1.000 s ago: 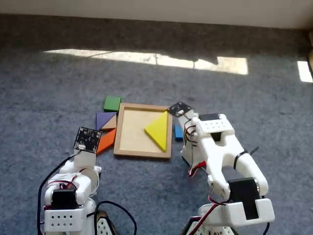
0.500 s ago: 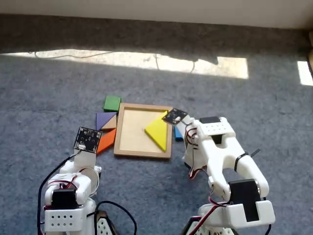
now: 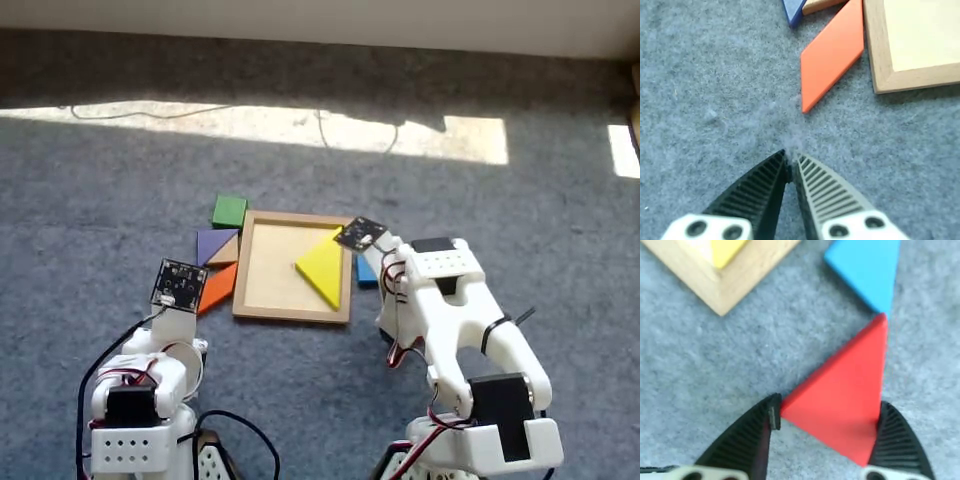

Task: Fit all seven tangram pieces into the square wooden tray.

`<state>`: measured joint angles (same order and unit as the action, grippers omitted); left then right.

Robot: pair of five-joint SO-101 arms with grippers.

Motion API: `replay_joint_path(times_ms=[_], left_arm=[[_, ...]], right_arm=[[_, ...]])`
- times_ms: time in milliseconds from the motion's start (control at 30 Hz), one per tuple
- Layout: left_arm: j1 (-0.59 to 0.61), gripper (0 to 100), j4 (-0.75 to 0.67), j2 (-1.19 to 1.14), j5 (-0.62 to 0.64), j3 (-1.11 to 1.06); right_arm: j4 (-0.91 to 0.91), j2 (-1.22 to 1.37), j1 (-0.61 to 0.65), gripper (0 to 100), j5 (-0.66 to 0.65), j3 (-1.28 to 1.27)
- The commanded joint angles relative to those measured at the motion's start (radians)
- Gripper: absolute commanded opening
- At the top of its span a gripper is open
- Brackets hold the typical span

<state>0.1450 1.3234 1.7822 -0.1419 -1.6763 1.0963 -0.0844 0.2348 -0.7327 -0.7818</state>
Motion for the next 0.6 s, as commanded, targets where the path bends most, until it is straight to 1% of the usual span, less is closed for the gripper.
replay_joint_path(times_ms=[0,167,300,433,567], left_arm=[[0.005,1,0.003,0.035,-0.006,-0.019],[0.005,1,0.003,0.035,-0.006,-0.019],[0.005,1,0.003,0.035,-0.006,-0.019],[0.005,1,0.003,0.035,-0.006,-0.019],[0.005,1,0.003,0.035,-0.006,-0.019]], right_arm=[[0.088,0.004,-0.004,18.0,-0.014,-0.001],[0.150,-0.084,-0.002,18.0,-0.014,0.105],[0.162,-0.171,0.005,18.0,-0.012,0.125],[0.162,-0.236,0.045,18.0,-0.009,0.125],[0.130,-0.285,0.124,18.0,-0.008,0.131]])
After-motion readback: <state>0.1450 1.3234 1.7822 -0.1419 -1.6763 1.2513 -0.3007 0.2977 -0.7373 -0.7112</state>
